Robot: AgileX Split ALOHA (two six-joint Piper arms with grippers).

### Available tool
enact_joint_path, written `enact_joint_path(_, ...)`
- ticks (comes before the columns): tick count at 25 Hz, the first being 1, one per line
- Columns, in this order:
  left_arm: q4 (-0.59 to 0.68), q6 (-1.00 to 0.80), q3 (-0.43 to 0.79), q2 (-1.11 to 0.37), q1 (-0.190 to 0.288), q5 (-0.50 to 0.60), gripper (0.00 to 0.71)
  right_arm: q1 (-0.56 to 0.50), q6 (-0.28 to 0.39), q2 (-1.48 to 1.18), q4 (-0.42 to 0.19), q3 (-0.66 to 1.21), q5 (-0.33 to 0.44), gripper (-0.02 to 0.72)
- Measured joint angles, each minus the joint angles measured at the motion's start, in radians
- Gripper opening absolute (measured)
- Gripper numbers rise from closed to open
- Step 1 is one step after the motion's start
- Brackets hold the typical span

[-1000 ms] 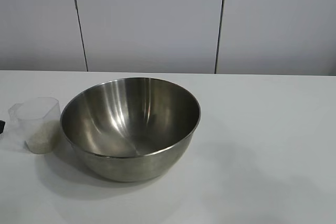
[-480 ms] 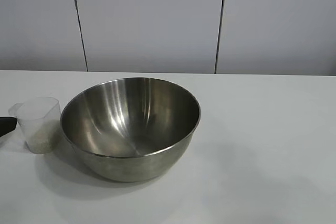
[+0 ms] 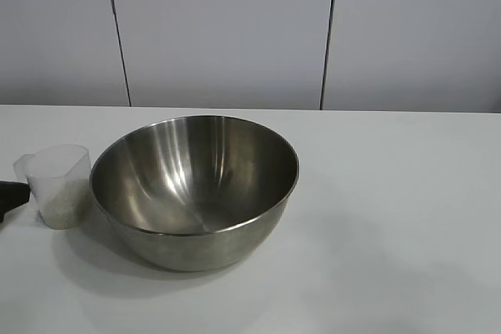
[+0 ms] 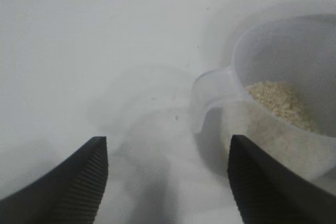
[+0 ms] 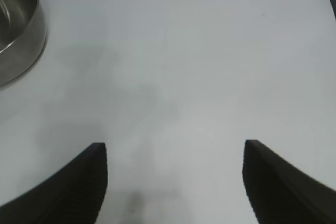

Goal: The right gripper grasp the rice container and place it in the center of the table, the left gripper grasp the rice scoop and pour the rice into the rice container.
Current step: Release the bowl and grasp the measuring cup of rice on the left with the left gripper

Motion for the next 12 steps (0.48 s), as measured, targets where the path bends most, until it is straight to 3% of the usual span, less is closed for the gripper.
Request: enact_joint_path(12,0.011,0.023,-0.063,0.035,0.000,-0.102,0.477,0.000,0.000,0.000,0.000,0.000,0.001,0.495)
